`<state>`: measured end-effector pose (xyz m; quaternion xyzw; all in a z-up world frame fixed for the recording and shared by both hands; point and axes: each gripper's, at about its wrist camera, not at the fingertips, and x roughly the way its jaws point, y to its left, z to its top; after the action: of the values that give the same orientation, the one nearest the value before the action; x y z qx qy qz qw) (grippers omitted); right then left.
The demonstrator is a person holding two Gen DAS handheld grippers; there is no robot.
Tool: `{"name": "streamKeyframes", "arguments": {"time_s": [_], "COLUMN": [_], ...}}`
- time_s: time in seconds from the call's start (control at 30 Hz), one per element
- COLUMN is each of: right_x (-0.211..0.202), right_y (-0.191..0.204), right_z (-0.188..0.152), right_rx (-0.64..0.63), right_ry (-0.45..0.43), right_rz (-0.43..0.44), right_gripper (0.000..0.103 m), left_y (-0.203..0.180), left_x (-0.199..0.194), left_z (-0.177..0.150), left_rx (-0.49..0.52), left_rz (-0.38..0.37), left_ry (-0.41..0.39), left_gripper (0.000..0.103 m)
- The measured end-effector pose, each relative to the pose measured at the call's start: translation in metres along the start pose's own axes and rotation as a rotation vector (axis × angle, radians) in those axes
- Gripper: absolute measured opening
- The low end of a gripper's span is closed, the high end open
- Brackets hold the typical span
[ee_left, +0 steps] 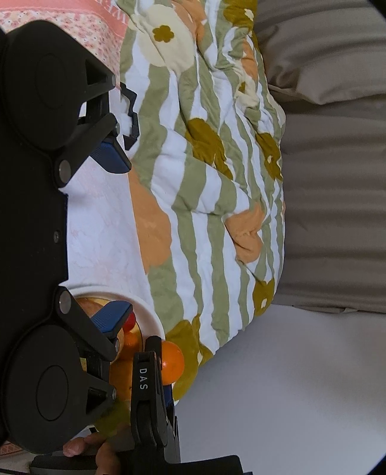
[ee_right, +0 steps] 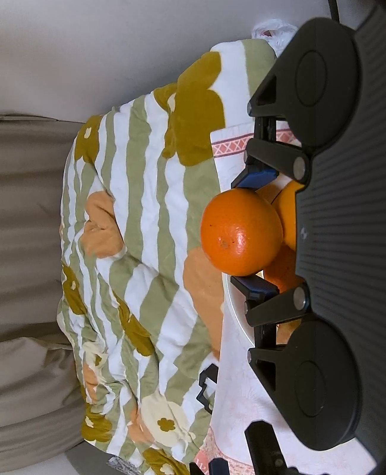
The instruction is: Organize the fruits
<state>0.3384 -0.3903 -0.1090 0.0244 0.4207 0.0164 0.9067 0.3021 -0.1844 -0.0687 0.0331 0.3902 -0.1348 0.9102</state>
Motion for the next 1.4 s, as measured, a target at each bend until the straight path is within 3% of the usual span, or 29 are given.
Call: {"name": "streamKeyframes", "arguments": {"time_s": [0.13, 0.17, 0.5, 0.93, 1.13, 1.4], "right_x": [-0.009, -0.012, -0.059, -0.214, -0.266, -0.296], "right_y": [0.005, 0.006, 0.011, 0.042, 0.063, 0.083], "right_z": [0.002, 0.002, 0.000, -0.037, -0.071, -0.110], "right_rx": [-0.026, -0.030, -0.034, -0.065, -0.095, -0.054], "right_ry": [-0.045, -0.056, -0.111, -0.244, -0.244, -0.181], "right_rz": [-0.025, -0.031, -0.012, 0.057, 0.051, 0.023], "right_gripper": [0.101, 0.103, 0.103, 0.103, 0.103, 0.103], "left_y": [0.005, 0.005, 0.001, -0.011, -0.006, 0.011], "left_x": [-0.006, -0.008, -0.050, -0.186, -0.238, -0.265], "left_z": [-0.004, -0.005, -0.012, -0.049, -0.076, -0.104], "left_rx": [-0.019, -0.023, -0.031, -0.093, -0.103, -0.110], "left_rz": [0.008, 0.009, 0.039, 0.105, 0.176, 0.211], "left_ry": [-0.009, -0.012, -0.066, -0.248, -0.285, -0.258], "left_gripper": [0.095, 0.095, 0.095, 0.099, 0.103, 0.103]}}
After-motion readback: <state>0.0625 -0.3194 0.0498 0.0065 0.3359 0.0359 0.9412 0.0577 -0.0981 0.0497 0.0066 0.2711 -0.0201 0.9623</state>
